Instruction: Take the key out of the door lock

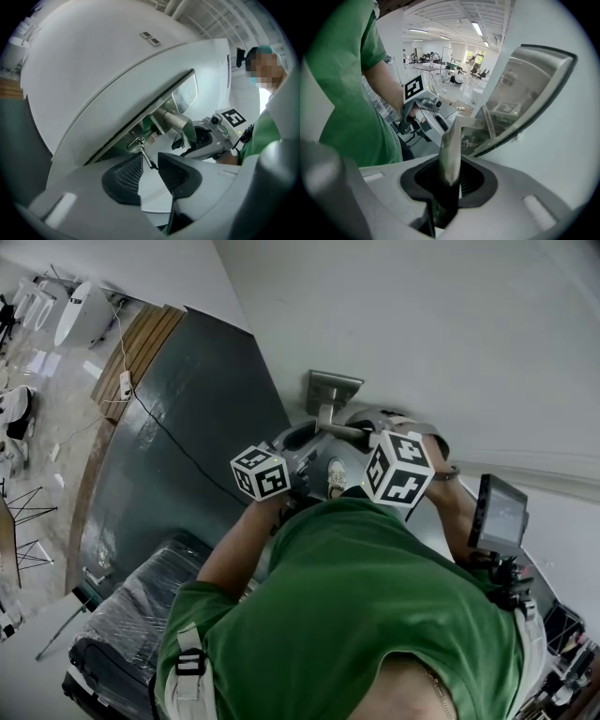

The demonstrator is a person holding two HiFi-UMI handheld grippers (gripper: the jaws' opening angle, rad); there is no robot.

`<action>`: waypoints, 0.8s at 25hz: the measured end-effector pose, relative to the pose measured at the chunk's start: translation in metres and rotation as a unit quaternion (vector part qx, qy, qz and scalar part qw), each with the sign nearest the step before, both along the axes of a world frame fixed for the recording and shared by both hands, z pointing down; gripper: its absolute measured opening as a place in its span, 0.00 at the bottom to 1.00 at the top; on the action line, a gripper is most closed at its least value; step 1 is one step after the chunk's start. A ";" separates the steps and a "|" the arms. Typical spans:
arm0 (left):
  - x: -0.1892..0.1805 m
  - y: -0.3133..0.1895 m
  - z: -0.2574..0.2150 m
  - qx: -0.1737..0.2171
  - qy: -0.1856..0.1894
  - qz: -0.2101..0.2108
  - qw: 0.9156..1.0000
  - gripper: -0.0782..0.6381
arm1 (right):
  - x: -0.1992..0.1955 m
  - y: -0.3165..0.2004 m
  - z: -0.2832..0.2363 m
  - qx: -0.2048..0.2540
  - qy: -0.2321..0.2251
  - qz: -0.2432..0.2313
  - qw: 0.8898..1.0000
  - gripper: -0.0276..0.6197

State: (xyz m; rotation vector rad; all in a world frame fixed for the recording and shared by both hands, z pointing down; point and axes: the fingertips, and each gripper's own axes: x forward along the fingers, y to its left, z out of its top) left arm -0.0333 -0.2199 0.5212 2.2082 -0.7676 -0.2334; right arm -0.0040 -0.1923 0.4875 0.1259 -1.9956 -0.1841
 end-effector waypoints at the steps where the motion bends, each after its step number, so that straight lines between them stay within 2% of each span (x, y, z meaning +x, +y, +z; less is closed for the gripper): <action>1: 0.000 -0.001 0.000 -0.010 0.015 -0.001 1.000 0.26 | 0.000 0.000 0.000 -0.001 0.000 0.000 1.000 0.18; 5: -0.001 -0.005 0.001 -0.054 0.094 -0.007 0.994 0.23 | -0.002 0.000 -0.001 0.000 -0.001 -0.001 1.000 0.18; 8: -0.004 -0.007 0.001 -0.075 0.132 -0.006 0.988 0.22 | -0.003 0.000 -0.001 -0.001 -0.003 -0.002 1.000 0.18; 20: -0.002 -0.007 0.002 -0.103 0.170 0.003 0.980 0.19 | -0.001 0.000 -0.002 -0.007 -0.005 -0.006 1.000 0.18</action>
